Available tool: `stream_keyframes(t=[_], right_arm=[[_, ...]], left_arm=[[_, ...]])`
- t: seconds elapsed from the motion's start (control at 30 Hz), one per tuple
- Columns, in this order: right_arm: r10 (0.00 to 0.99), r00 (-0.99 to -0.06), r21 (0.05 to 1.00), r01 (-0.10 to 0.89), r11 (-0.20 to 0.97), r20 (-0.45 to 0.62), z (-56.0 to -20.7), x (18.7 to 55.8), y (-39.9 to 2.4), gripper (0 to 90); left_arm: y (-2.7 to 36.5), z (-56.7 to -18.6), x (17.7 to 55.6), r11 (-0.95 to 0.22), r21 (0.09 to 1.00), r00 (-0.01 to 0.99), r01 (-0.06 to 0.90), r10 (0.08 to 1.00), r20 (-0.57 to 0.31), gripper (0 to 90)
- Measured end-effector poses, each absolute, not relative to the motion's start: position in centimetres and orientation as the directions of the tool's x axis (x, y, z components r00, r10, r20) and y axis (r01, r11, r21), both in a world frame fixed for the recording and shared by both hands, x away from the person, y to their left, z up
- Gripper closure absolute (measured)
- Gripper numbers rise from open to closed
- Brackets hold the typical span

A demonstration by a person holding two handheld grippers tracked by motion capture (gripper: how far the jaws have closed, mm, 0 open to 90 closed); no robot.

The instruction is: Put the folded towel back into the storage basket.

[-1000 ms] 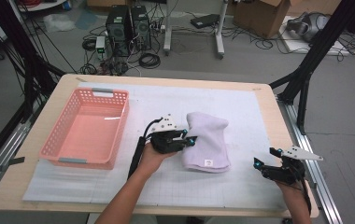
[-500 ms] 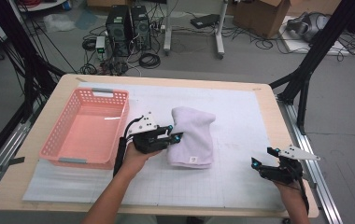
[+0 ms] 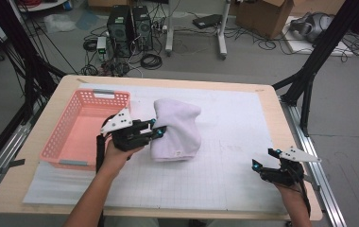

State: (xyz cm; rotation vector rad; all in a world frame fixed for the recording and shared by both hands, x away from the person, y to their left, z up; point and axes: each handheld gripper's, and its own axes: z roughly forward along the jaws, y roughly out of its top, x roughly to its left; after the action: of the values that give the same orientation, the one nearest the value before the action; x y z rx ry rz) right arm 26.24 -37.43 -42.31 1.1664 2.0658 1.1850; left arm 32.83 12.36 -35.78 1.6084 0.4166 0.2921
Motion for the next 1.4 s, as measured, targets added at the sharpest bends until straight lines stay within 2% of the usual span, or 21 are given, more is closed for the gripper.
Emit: stream_keyframes(t=[0.27, 1.07, 1.4], right_arm=[[0.853, -0.522, 0.862, 0.431, 0.266, -0.002, -42.3, 26.3, -37.2, 18.5], [0.842, -0.539, 0.854, 0.425, 0.301, -0.029, -42.3, 26.6, -36.0, 18.5], [0.838, -0.545, 0.856, 0.417, 0.305, -0.033, -42.1, 26.8, -35.5, 18.4]], left_arm=[[16.2, -34.3, 33.0, -0.059, 0.996, 0.890, 0.068, 0.454, -0.034, 75.0], [25.4, -32.7, 32.8, 0.018, 0.998, 0.860, 0.052, 0.508, -0.054, 75.0], [30.4, -32.2, 32.4, 0.035, 0.998, 0.820, 0.047, 0.569, -0.059, 75.0]])
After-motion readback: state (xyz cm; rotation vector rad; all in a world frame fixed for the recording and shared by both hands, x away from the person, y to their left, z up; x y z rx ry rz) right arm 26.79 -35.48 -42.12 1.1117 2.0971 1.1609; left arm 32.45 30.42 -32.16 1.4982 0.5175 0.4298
